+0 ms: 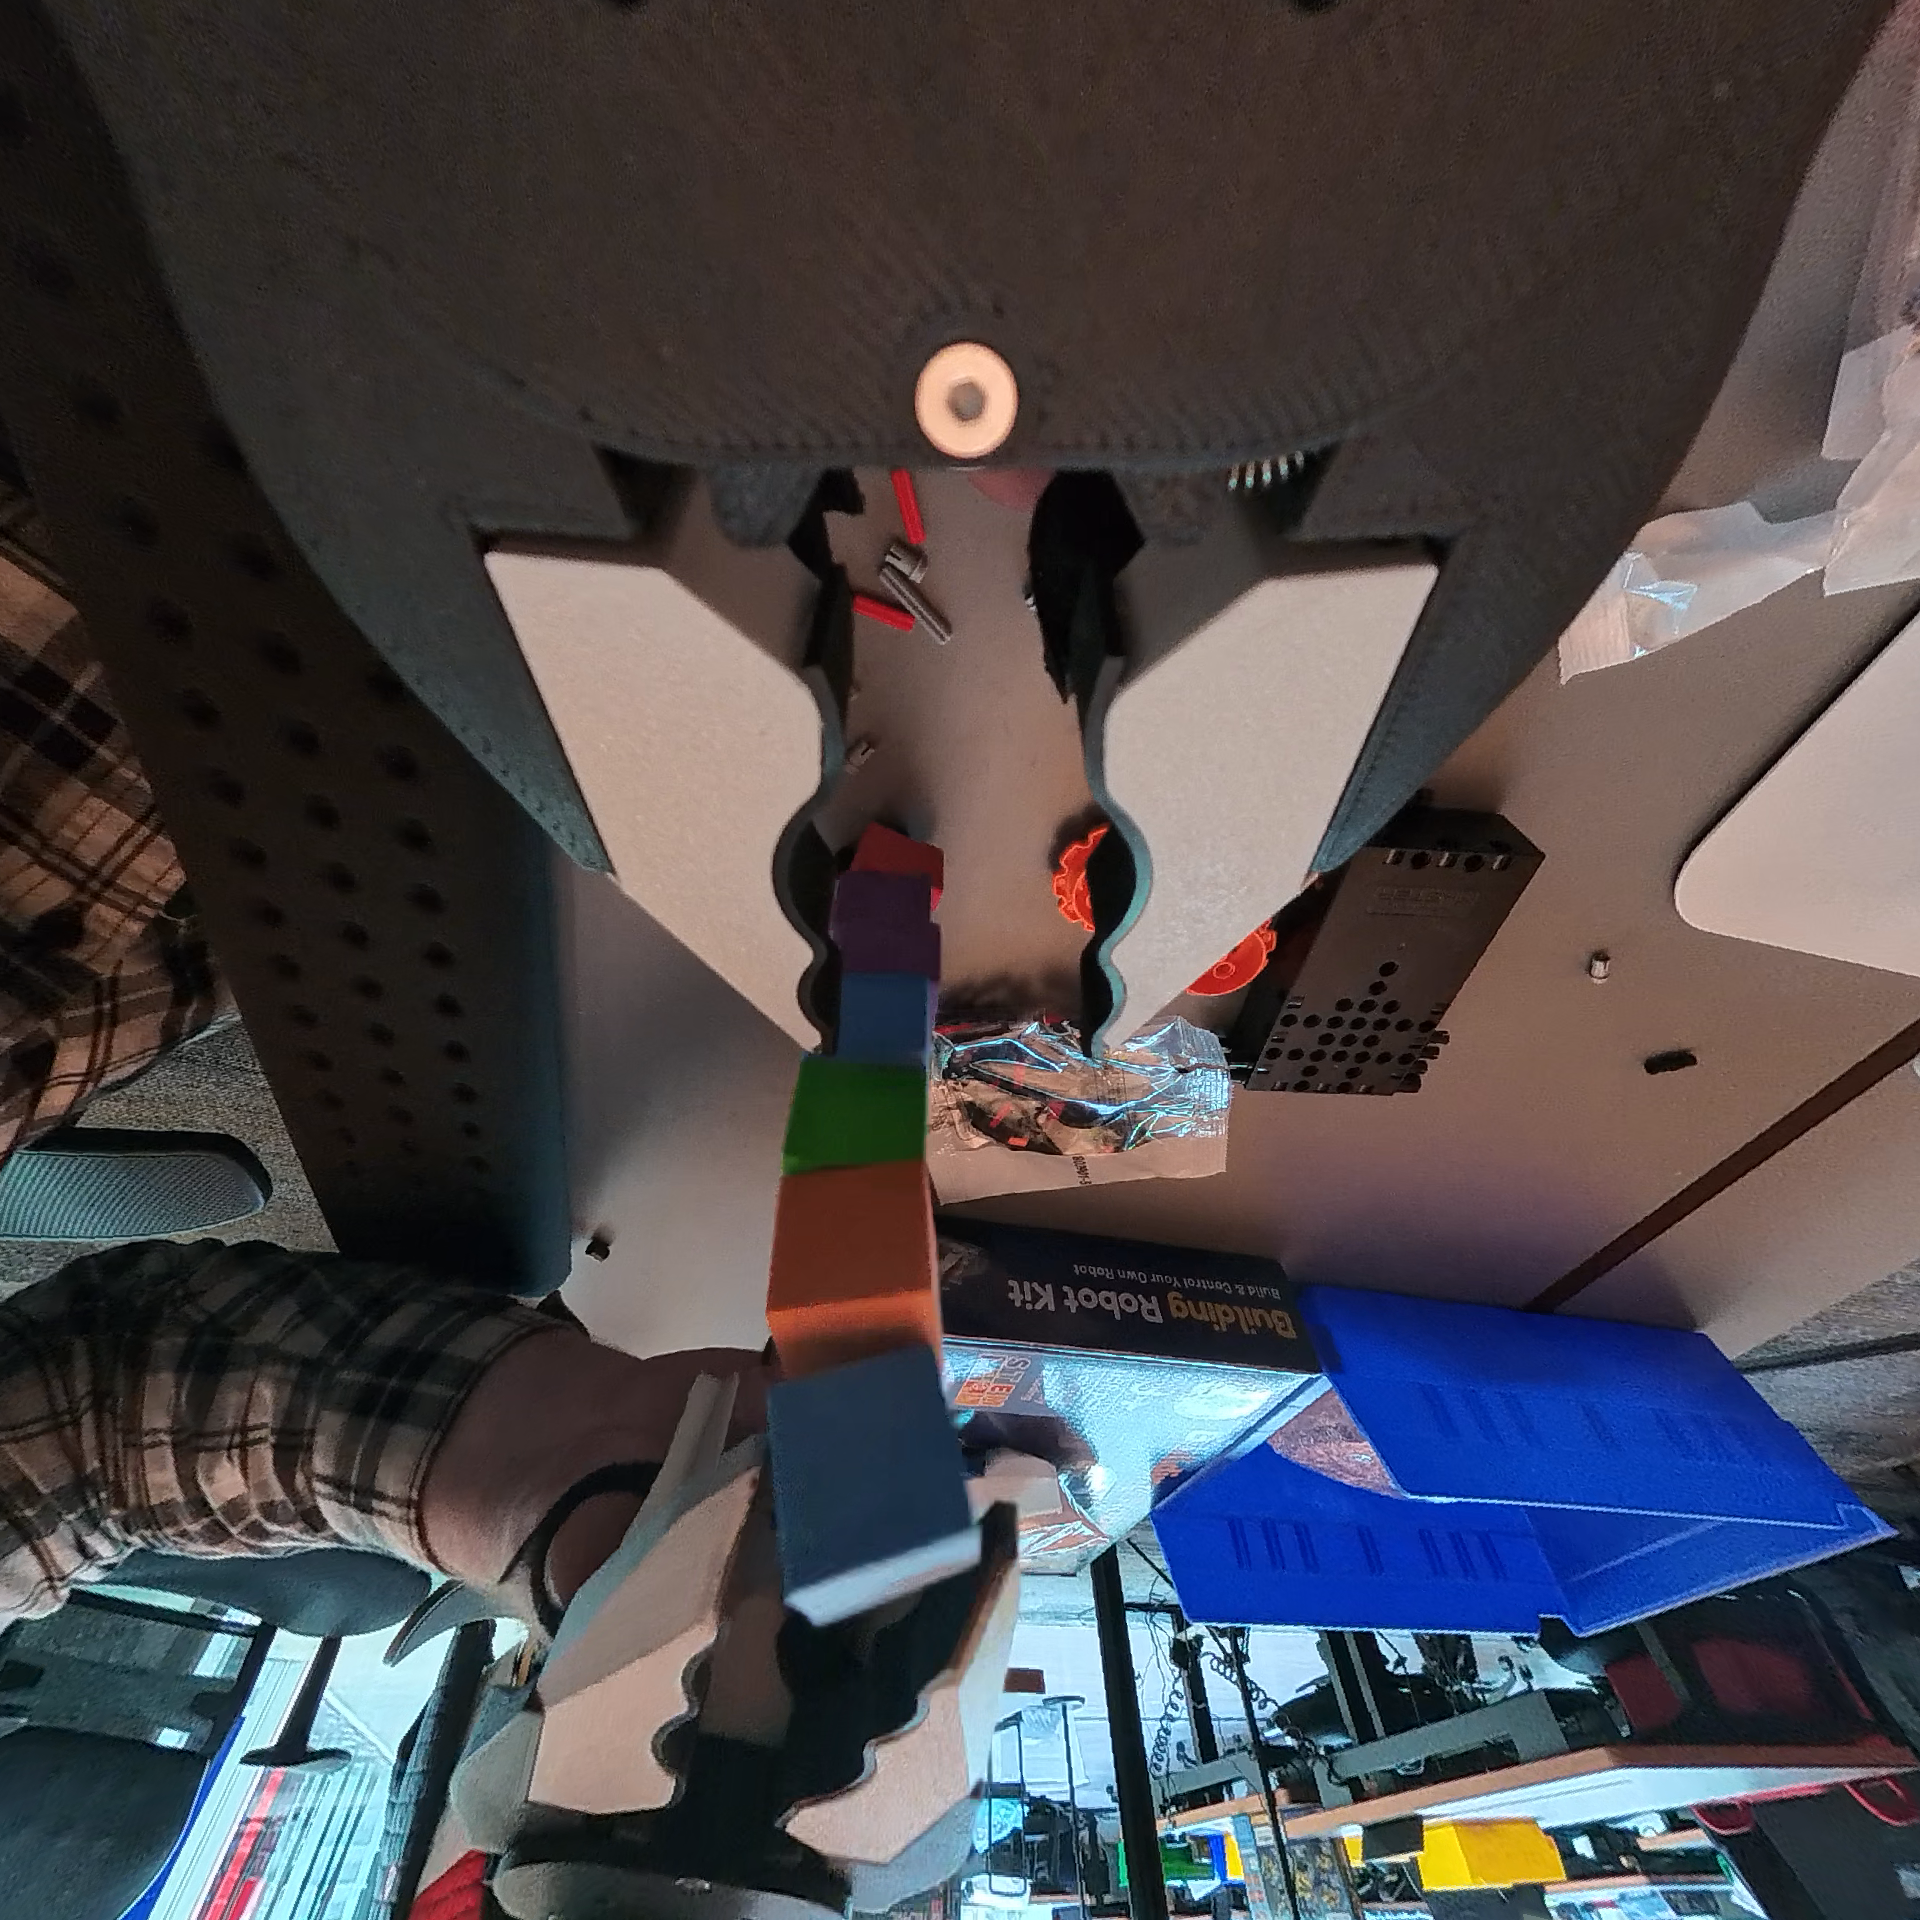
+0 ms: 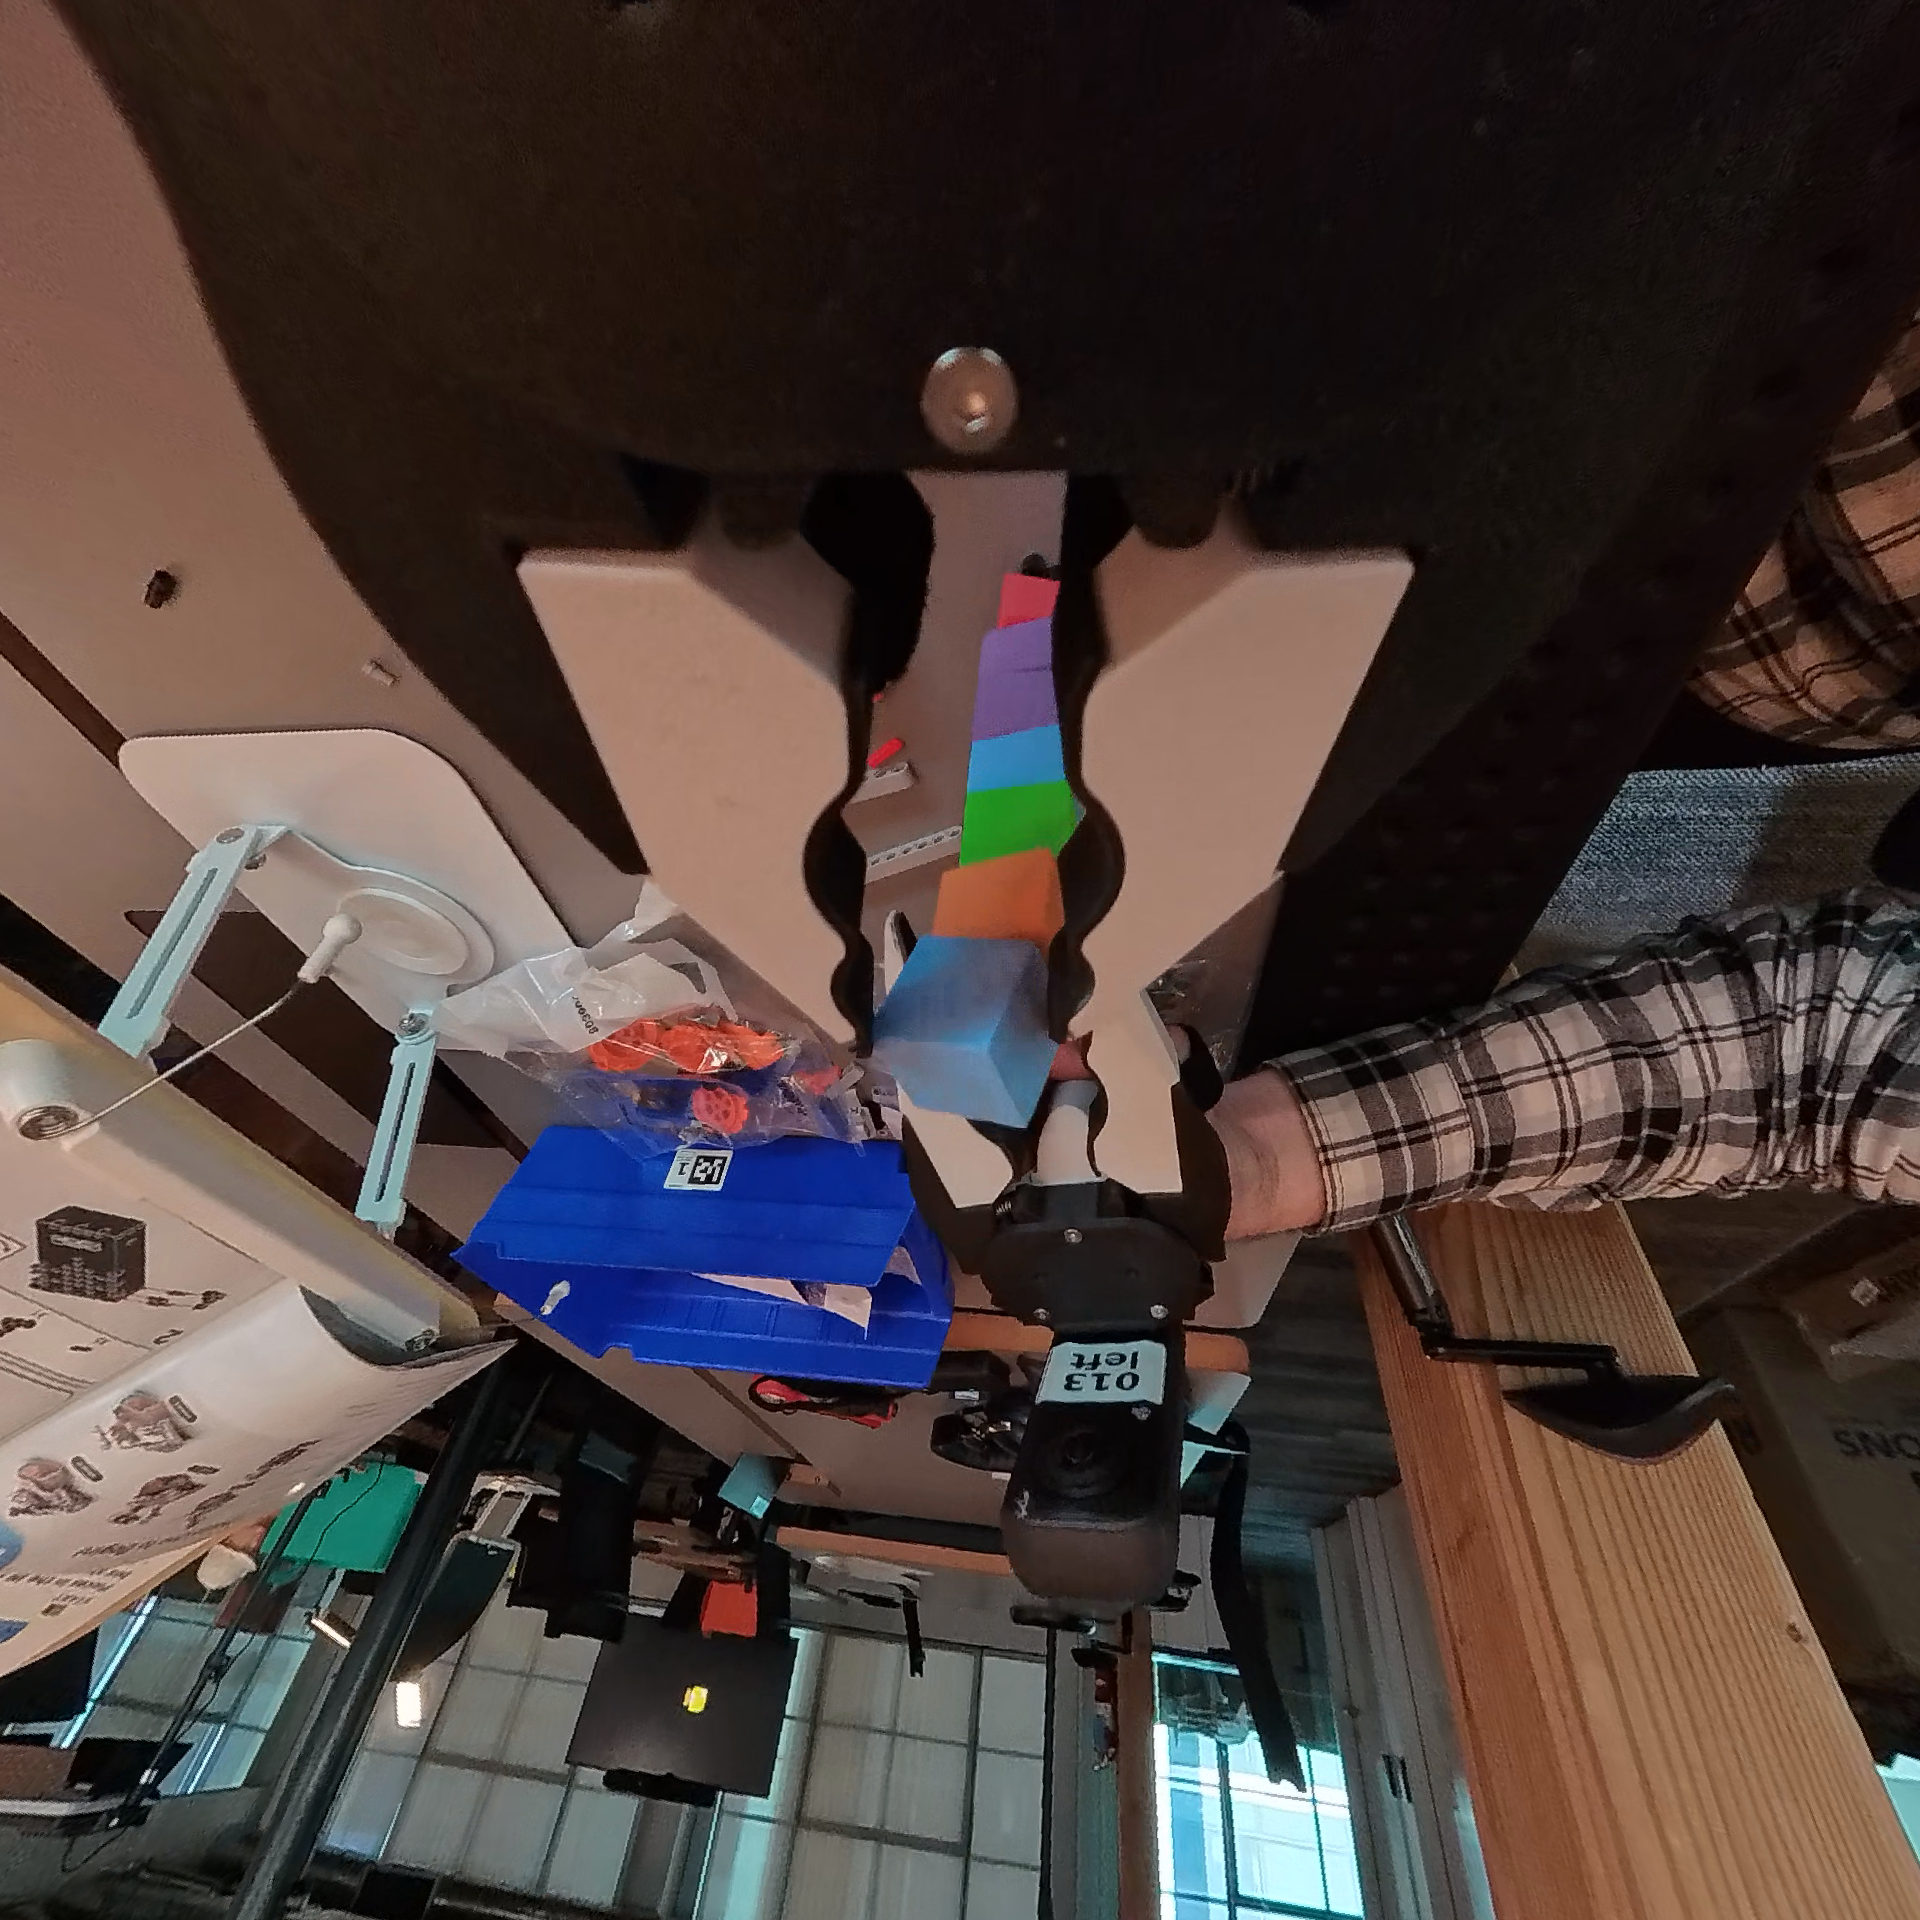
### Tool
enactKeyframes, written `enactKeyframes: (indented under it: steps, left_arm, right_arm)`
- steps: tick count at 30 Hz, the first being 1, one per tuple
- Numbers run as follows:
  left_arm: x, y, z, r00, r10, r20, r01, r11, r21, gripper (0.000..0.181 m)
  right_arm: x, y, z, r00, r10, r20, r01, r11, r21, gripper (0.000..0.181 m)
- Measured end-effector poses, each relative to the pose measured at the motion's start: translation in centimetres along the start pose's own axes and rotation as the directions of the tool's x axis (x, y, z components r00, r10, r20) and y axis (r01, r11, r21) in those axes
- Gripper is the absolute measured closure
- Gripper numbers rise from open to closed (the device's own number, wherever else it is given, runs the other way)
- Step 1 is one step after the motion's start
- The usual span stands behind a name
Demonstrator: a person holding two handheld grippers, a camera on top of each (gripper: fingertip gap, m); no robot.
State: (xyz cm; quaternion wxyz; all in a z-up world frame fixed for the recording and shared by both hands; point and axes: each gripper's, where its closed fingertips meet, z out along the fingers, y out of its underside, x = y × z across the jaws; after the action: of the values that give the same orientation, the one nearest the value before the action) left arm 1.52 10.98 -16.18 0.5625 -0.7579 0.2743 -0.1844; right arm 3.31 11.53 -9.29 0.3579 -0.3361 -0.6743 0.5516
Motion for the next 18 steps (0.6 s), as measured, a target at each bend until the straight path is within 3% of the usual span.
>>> enactKeyframes:
  steps: [18]
  left_arm:
    - [0.25, -0.29, 0.65, 1.0, 0.001, -0.007, -0.001, 1.0, 0.002, 0.14]
  right_arm:
    - [-0.49, 0.15, -0.12, 0.998, -0.061, -0.006, 0.061, 0.995, -0.075, 0.15]
